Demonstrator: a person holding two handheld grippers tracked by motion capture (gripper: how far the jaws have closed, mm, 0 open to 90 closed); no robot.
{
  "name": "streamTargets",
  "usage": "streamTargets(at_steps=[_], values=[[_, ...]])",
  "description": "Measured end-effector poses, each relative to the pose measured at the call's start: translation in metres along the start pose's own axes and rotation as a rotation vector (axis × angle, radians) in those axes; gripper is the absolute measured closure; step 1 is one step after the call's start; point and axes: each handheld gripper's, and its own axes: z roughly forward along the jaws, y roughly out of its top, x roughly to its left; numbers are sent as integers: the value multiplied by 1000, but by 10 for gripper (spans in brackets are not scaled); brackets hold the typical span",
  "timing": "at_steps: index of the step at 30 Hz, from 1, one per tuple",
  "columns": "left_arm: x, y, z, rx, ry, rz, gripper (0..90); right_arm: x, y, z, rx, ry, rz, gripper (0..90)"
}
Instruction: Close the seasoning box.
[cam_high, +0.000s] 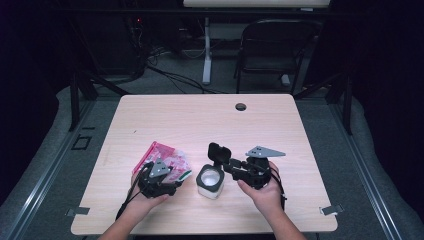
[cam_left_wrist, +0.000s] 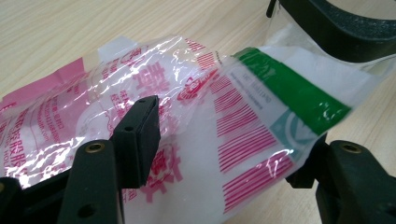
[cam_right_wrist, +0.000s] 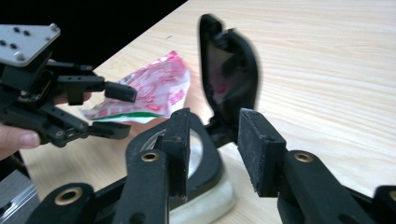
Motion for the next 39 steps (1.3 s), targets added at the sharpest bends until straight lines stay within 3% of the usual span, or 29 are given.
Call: streamTargets(at_steps=[6,16,28,32,39], values=[[-5,1,1,1,-6,14,391,-14,2,-6,-30,-44,45,618],[-14,-6,-7,8,23,31,390,-26,9,10,-33,-11,70,553],[-18,-12,-15,11,15,2,390,-26,13,29,-1,15,46,560],[-18,-13,-17,7,15,0,390,-24,14,30,-1,24,35,604],[-17,-13,-18,5,19,-2,390,-18,14,31,25,5,-24,687]])
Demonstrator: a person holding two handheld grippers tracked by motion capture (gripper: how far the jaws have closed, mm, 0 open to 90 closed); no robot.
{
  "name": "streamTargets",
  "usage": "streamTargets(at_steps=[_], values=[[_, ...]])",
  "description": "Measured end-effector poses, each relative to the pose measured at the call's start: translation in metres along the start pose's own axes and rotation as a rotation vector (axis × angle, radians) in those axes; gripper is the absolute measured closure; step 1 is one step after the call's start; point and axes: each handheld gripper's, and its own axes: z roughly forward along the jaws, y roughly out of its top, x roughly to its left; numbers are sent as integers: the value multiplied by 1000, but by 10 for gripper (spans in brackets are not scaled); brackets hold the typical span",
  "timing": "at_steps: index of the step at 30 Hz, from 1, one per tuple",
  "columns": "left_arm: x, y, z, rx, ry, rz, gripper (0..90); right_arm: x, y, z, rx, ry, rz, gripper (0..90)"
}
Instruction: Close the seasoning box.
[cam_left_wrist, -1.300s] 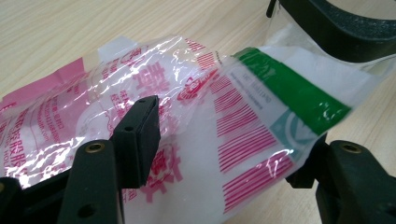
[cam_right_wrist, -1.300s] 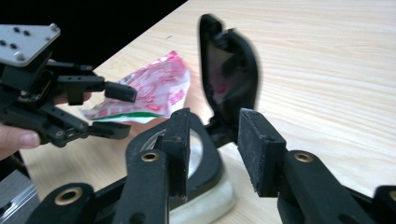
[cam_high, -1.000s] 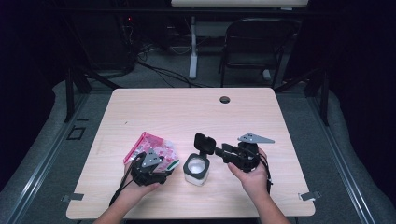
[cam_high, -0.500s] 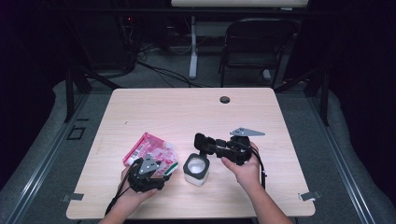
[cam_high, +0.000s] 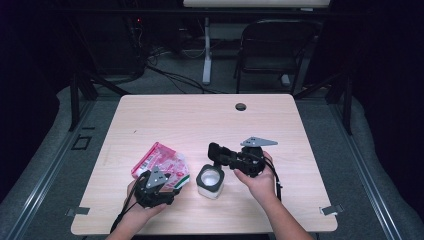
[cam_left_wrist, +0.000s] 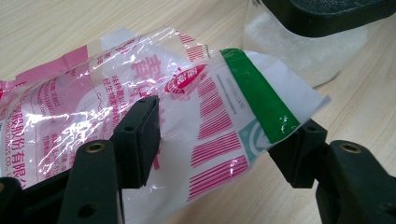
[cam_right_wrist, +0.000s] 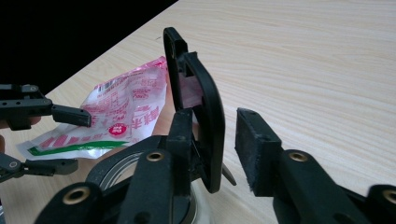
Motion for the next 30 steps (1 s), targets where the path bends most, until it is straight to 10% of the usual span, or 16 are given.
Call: streamTargets(at_steps=[30], values=[[-15,12,6,-23,-71,23,389,26,-4,-6,-31,-79,-188,816]])
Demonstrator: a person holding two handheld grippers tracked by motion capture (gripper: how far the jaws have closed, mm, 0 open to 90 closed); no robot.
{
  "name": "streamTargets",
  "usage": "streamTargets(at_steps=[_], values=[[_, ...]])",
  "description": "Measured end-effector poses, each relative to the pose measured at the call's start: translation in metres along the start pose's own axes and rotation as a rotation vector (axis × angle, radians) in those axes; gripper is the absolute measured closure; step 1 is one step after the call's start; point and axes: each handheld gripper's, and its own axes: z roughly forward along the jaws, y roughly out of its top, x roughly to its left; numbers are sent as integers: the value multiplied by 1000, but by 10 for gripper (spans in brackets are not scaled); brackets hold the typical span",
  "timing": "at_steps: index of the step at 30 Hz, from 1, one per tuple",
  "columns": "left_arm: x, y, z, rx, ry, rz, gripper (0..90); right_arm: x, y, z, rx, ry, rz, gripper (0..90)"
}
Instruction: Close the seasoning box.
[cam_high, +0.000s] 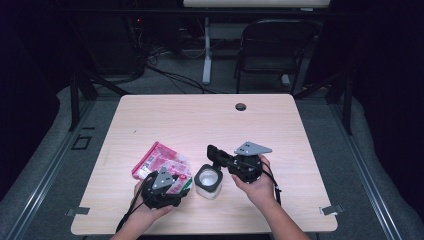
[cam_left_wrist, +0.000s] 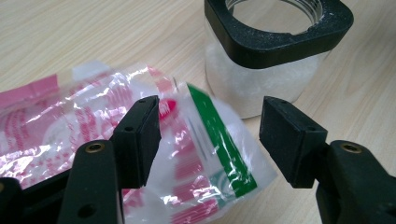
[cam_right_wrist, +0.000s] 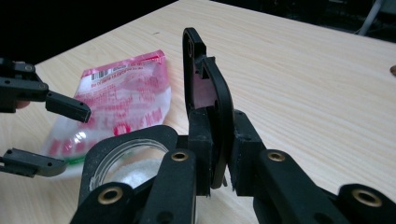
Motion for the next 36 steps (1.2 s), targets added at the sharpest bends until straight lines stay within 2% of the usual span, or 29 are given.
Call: streamTargets(at_steps=[2,4,15,26,36], values=[[-1,0,1,0,-2,2,389,3,0,-1,7,-7,-30,822],[-1,0,2,3,-5,3,389,4,0,-2,12,-8,-40,828],[6,-2,2,8,9,-12,390,6,0,-3,15,5,-48,834],[17,-5,-2,5,32,-36,391,12,2,-7,-3,42,-49,772],[22,-6,-3,-4,45,-49,391,19,3,-8,7,68,-59,723]])
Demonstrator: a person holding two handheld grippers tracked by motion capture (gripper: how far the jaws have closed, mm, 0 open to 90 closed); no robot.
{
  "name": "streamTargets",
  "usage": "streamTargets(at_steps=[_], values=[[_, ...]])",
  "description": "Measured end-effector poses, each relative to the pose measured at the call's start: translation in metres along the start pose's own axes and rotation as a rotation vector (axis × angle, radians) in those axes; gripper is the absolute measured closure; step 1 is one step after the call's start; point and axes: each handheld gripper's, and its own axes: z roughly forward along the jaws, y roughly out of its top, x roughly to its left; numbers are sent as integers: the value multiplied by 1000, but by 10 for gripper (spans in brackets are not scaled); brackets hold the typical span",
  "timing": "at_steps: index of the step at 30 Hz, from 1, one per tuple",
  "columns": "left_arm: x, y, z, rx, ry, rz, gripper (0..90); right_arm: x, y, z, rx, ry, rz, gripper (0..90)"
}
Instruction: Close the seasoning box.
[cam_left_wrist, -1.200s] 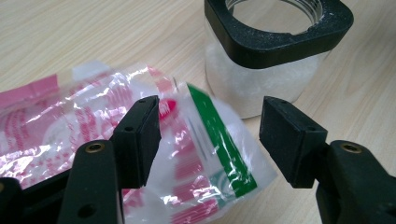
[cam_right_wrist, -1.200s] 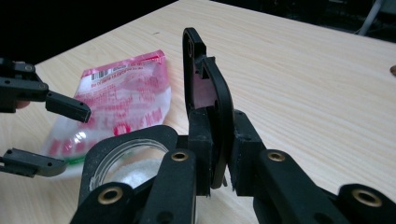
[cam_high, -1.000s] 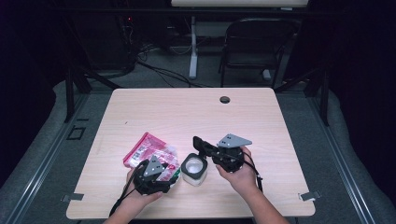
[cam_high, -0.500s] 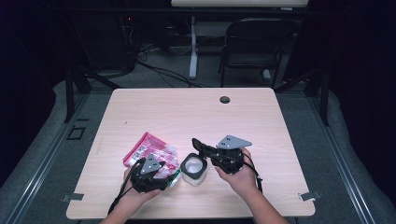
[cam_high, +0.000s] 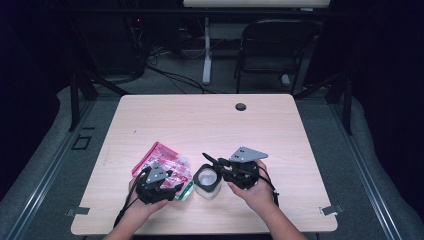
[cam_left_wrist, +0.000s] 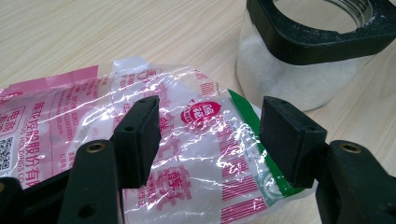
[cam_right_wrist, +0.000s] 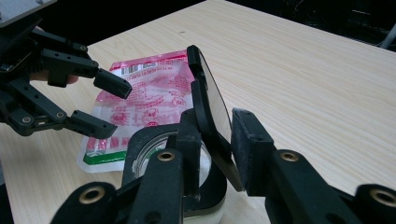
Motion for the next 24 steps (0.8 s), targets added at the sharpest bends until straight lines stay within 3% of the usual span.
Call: streamTargets(at_steps=[24], values=[[9,-1,-3,-7,19,-16,391,8,-2,5,27,29,-20,620]])
